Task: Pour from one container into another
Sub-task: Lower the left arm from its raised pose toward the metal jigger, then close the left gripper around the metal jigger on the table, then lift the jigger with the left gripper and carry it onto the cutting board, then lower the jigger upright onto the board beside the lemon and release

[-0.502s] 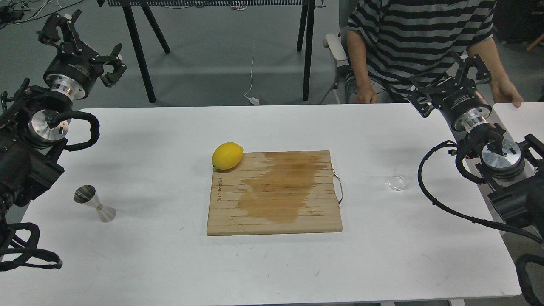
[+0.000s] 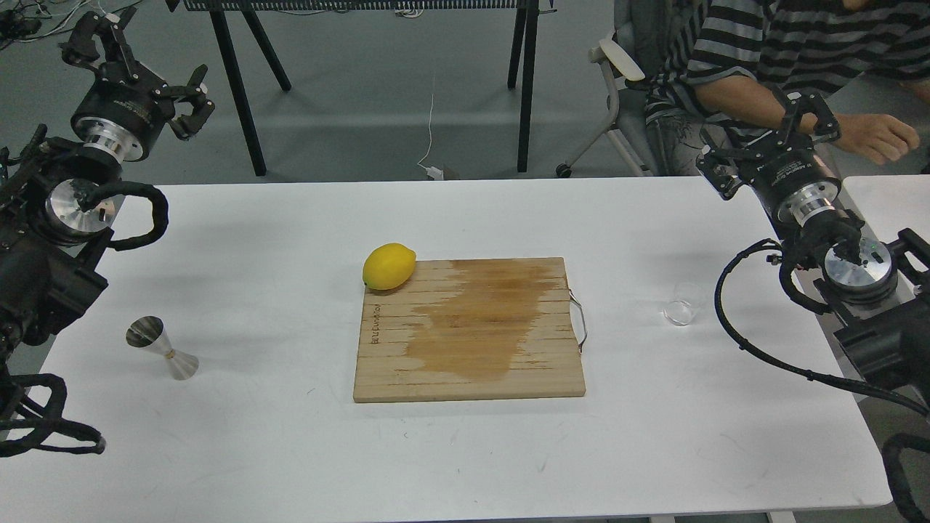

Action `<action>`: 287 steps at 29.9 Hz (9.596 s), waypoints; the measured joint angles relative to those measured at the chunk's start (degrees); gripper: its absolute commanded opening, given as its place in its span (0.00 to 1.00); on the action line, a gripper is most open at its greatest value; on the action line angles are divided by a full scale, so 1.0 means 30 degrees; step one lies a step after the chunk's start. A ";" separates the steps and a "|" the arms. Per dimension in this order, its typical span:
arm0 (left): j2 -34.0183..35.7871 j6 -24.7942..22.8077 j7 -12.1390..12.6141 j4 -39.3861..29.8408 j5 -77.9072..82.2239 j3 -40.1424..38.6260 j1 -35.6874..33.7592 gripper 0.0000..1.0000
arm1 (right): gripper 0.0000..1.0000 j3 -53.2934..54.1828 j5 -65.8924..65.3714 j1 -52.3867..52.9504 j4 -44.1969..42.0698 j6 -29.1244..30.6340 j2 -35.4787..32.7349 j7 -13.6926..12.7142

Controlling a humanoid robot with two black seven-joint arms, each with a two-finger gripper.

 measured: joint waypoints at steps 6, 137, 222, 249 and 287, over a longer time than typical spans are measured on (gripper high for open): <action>-0.0006 -0.0208 0.0110 -0.0188 0.0024 0.0135 -0.0322 1.00 | 0.99 -0.0004 -0.0001 -0.0020 0.0023 0.0003 -0.0123 0.0033; 0.7864 1.7334 0.0971 -1.1295 2.7974 1.2081 1.1062 0.16 | 0.99 -0.1199 -0.0289 0.0445 -0.0433 0.0616 -0.0016 0.0076; -0.7764 1.0937 0.0681 -0.6397 4.2727 1.2515 0.1081 0.00 | 0.99 -0.4105 -0.0294 0.2190 -0.6503 -0.0469 -0.0415 -0.0101; -0.7824 1.1924 0.0702 -0.5646 4.2727 1.3021 0.1940 0.00 | 0.99 -0.4566 -0.0282 0.2170 -0.6594 -0.0463 -0.0309 -0.0089; -0.7821 1.3871 0.0750 -0.5322 4.2049 1.3029 0.2914 0.15 | 0.99 -0.4616 -0.0286 0.2199 -0.6562 -0.0437 -0.0100 -0.0069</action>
